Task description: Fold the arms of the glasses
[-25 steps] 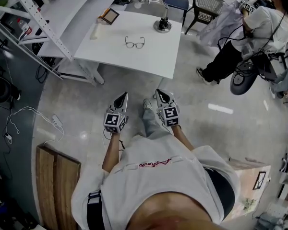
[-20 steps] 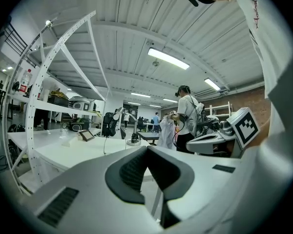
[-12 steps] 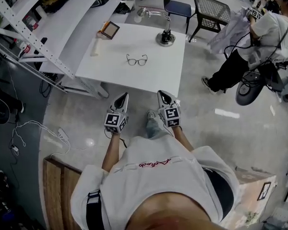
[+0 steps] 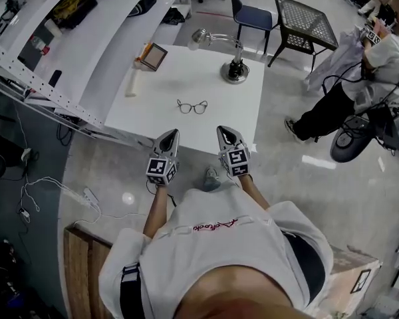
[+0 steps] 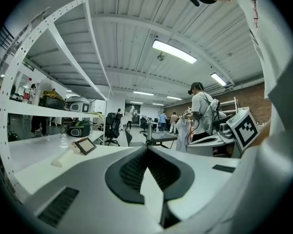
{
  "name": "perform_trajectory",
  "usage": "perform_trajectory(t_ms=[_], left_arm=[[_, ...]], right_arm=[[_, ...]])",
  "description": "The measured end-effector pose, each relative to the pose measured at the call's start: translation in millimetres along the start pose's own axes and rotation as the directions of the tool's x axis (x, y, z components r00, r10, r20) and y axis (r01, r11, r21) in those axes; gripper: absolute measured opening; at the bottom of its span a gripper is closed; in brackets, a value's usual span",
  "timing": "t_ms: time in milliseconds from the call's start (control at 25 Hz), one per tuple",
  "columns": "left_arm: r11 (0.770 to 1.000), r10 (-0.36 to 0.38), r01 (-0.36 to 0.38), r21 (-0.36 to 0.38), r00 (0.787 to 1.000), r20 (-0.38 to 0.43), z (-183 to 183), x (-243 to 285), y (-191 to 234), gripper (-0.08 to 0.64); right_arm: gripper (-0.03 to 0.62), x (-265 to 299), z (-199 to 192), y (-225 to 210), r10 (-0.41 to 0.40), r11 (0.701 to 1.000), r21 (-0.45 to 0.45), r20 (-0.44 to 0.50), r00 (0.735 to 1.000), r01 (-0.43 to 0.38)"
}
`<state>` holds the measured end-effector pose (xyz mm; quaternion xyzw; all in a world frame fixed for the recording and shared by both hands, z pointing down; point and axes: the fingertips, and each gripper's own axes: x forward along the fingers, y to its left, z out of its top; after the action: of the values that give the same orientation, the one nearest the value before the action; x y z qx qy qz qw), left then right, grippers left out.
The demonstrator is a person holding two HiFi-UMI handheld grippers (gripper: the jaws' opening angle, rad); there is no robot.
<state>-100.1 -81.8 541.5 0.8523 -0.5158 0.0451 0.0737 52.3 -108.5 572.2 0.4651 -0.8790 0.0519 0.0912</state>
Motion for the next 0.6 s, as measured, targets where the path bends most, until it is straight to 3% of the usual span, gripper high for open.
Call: perform_trajectory(t_ms=[600], left_arm=[[0.997,0.07,-0.07,-0.033,0.997,-0.015,11.6,92.6,51.2,0.023]], right_arm=[[0.014,90.8,18.0,-61.6,0.08,0.997,0.0,-0.025,0.997,-0.08]])
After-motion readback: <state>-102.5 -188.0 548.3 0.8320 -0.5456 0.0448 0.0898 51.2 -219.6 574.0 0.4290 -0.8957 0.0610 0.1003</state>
